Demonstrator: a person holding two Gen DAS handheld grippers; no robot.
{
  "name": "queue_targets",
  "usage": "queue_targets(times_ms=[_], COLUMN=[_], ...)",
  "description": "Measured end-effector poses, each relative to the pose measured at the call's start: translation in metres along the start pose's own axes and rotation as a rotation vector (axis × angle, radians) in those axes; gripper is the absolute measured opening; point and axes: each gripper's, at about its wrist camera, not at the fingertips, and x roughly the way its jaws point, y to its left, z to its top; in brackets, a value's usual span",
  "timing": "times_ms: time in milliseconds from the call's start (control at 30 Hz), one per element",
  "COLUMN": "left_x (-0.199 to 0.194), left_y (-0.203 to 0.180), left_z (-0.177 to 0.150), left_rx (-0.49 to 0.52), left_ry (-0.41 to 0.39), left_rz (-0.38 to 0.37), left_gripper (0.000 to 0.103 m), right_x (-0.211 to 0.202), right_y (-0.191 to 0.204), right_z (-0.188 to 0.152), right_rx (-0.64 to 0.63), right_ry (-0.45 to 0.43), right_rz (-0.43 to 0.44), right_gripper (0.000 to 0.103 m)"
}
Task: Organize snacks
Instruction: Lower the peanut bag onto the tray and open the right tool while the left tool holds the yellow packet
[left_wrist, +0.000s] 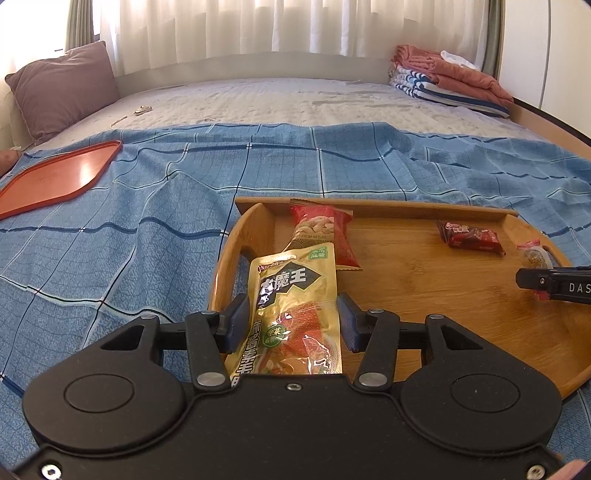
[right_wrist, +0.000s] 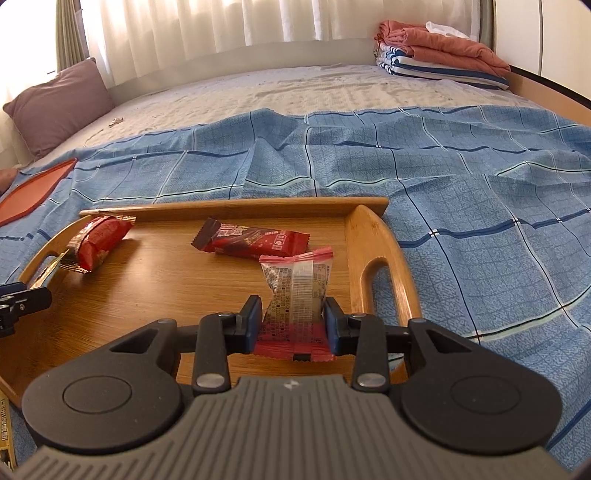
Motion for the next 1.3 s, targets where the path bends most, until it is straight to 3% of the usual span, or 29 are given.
queue_targets(times_ms=[667,933,1000,1100,1233,1300], left_x=[0.013,0.008,0.003,-0.007,-0.022,-0.029], left_y=[-0.006,-0.003,-0.003,-0.005,-0.008,-0.008], left_z=[0.004,0.002,-0.001,-0.003,-0.006,-0.008], left_rx=[-0.002,-0.008,0.004,0.032,0.056,0.056], left_ry=[-0.007,0.019,0.018,0.011,-0.003,-0.002], left_rz=[0.012,0.018,0.014,0.006,-0.013,-0.027], left_gripper=[0.050,0.056,0.057,0.061,0.077,0.078], right_x=[0.012,0.006,0.002,-0.005,-0.017,-0.023], right_y=[0.001,0.002,0.003,0.005,0.011,0.014], right_z=[0.003,0.002,0.002,0.000,-0.003,-0.005], right_rx=[-0.041,-0.037,-0.033,-0.033,-0.044,-0.051], right_ry=[0.010,-0.004,-0.009,-0.016,-0.026,-0.030], right_rz=[-0.019,-0.013,-0.007,0.003,0.011,0.014], right_gripper=[0.037,0.041,0.057,0.060,0.066,0.069])
